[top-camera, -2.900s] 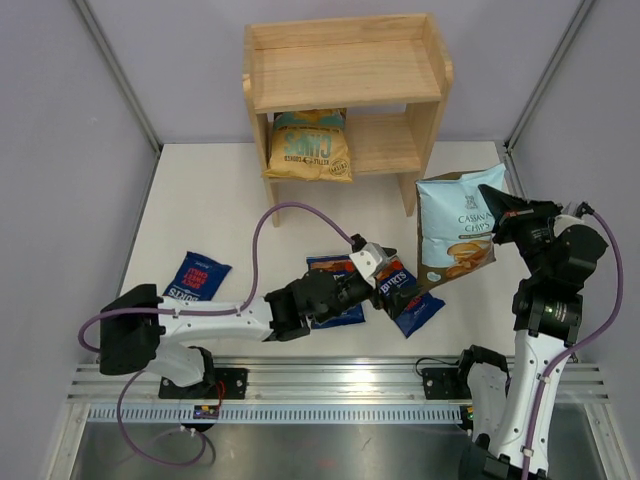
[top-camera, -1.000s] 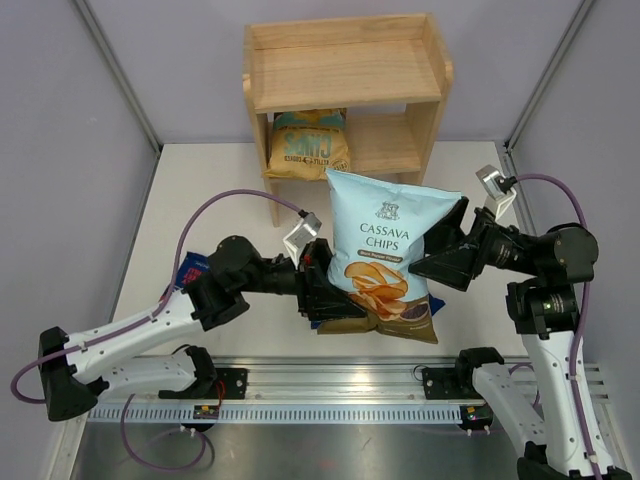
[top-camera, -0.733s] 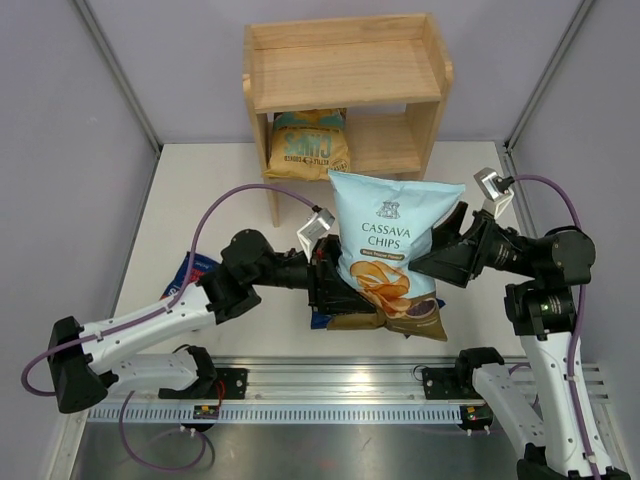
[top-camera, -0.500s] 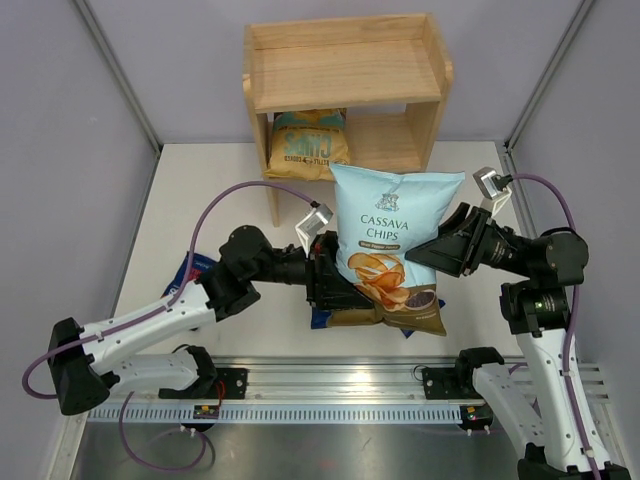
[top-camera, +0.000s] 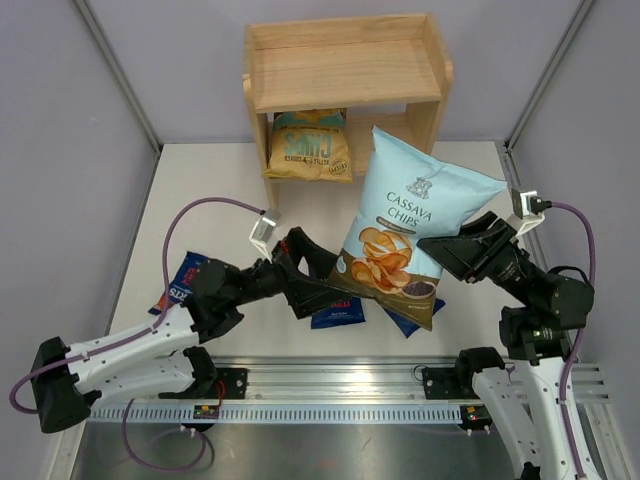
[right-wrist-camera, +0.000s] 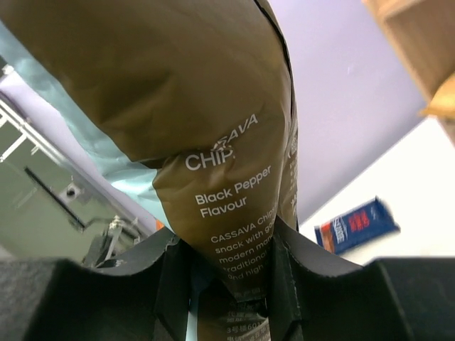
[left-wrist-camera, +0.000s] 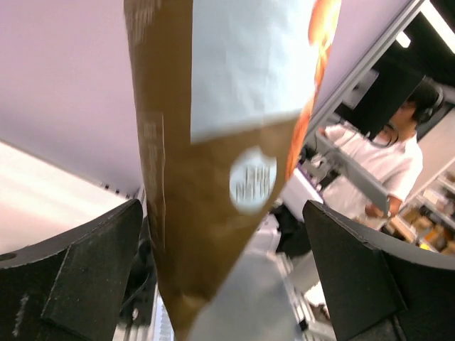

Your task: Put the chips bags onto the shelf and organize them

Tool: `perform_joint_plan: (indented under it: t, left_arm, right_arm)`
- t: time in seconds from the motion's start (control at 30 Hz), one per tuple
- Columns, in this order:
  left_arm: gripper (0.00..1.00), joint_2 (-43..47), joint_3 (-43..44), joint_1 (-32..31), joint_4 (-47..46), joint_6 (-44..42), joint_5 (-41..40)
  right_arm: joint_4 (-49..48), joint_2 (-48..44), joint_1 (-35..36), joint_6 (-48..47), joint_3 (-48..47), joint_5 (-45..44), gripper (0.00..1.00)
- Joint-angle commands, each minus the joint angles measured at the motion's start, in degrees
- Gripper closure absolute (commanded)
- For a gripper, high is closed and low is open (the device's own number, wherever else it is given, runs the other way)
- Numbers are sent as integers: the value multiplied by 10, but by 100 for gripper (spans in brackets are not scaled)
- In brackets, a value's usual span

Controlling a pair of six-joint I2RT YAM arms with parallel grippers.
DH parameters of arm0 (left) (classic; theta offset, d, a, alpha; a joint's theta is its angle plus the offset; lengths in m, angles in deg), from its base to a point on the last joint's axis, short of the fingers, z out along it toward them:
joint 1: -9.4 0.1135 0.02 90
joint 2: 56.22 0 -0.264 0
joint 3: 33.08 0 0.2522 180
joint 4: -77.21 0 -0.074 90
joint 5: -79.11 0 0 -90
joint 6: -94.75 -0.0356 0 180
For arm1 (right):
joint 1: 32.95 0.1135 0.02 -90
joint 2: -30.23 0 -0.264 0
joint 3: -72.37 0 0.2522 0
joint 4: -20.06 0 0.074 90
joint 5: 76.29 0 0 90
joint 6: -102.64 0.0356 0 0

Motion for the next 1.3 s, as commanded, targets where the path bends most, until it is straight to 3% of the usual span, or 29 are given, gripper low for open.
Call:
perform_joint_plan:
  t: [0.0, 0.17, 0.33, 0.43, 0.47, 0.53, 0.73, 0.8, 0.87, 0.9, 0.97, 1.0, 1.03, 1.1, 1.17, 1.23, 1.27]
  left_arm:
    - [1, -7, -41, -38, -197, 22, -130]
    - [1, -61, -39, -94, -316, -17, -183]
    - [1, -147, 19, -105, -397, -4, -184]
    - [1, -128, 45, -102, -329, -8, -196]
    - [1, -120, 51, -102, -268, -27, -208]
    - [1, -114, 57, -104, -241, -33, -225]
    - [1, -136, 88, -105, -240, -10, -175]
    - [5, -150, 98, -105, -236, -5, -165]
    - [14, -154, 98, -104, -237, -3, -161]
    - [29, -156, 96, -105, -240, 0, -160]
    - [44, -156, 90, -105, -249, 4, -160]
    - [57, -156, 85, -104, -250, 6, -161]
    - [61, -156, 81, -104, -250, 7, -166]
    - [69, -153, 68, -105, -252, 9, -176]
    - [76, -145, 32, -106, -270, 17, -201]
    - [84, -135, -11, -107, -280, 29, -230]
    - [87, -133, -24, -106, -285, 31, -237]
  right_arm:
    - [-105, -14, 4, 40, 24, -114, 78]
    - [-238, -5, 5, 104, 82, -177, 78]
    - [-283, 10, 3, 132, 102, -199, 79]
    - [-266, -6, 3, 88, 85, -197, 79]
    - [-174, -14, 3, 59, 38, -182, 79]
    - [-122, -9, 3, 16, 4, -134, 79]
    - [-193, 34, 4, 104, 32, -74, 80]
    - [-218, 49, 3, 133, 45, -63, 80]
    - [-232, 51, 3, 145, 51, -49, 81]
    - [-224, 47, 3, 140, 54, -53, 81]
    - [-161, 31, 3, 98, 40, -62, 79]
    - [-142, 32, 4, 88, 33, -54, 79]
    - [-131, 33, 4, 82, 23, -50, 78]
    - [-106, 35, 4, 68, 16, -47, 70]
    - [-6, 27, 3, 3, -8, -54, 59]
    - [112, 7, 3, -51, -27, -92, 42]
    - [136, 0, 3, -89, -29, -106, 40]
